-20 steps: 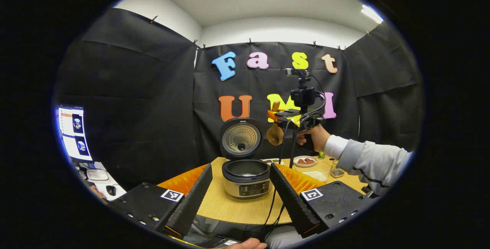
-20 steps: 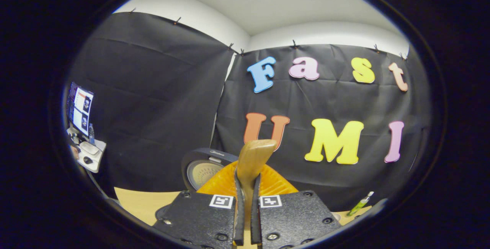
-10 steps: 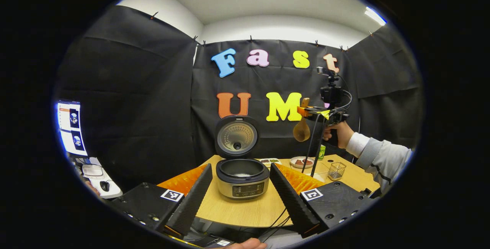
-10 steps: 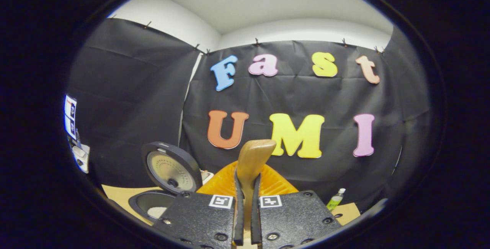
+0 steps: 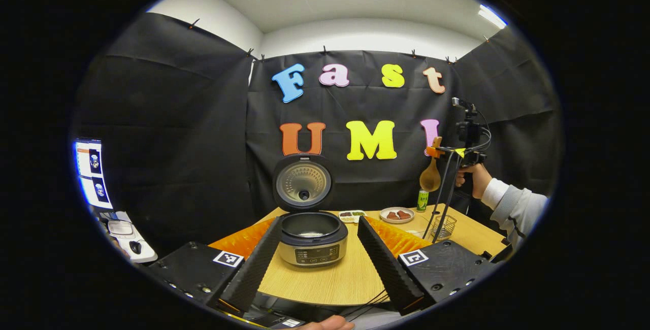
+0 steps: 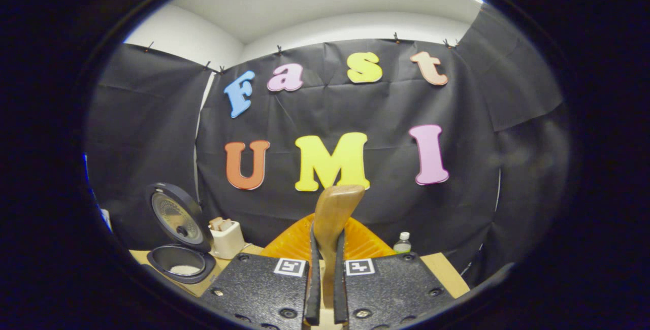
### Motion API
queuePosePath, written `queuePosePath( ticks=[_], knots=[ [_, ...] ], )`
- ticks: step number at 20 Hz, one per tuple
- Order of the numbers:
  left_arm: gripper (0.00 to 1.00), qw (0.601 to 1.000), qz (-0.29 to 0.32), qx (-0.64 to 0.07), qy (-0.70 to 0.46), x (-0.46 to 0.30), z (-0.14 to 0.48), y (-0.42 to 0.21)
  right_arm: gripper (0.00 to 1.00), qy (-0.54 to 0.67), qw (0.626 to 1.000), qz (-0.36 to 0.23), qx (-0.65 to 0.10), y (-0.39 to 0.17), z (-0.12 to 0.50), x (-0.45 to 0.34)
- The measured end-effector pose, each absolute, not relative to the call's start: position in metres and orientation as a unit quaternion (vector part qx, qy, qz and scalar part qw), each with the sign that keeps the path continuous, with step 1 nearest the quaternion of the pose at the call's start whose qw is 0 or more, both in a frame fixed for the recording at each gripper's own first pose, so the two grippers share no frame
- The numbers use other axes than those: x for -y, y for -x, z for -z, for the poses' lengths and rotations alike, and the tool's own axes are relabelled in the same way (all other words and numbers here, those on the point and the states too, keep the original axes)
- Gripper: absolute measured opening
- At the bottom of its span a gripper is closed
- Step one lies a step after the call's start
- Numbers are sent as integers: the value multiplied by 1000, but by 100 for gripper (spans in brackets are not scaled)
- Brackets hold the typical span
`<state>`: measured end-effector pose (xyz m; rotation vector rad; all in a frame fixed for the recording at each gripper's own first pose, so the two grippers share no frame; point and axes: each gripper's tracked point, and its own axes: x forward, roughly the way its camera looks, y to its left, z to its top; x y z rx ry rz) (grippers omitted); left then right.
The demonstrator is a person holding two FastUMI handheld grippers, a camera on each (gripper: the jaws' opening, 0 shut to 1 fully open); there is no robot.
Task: Close the left gripper, press the button to open the rice cooker; take a wooden spoon from the chopstick holder with the right hand, scoop a spoonful of rice and pour it into the rice cooker, then put the wooden spoon back into the chopstick holder.
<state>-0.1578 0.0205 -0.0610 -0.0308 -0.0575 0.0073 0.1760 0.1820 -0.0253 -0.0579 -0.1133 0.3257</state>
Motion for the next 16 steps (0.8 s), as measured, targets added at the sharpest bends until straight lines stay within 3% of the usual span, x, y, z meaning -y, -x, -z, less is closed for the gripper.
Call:
queuePosePath(
  ticks=[16],
  knots=[
    [96, 999, -10, 28, 16, 6, 57, 117, 21, -2, 995, -98, -11, -215, 121, -74]
  ],
)
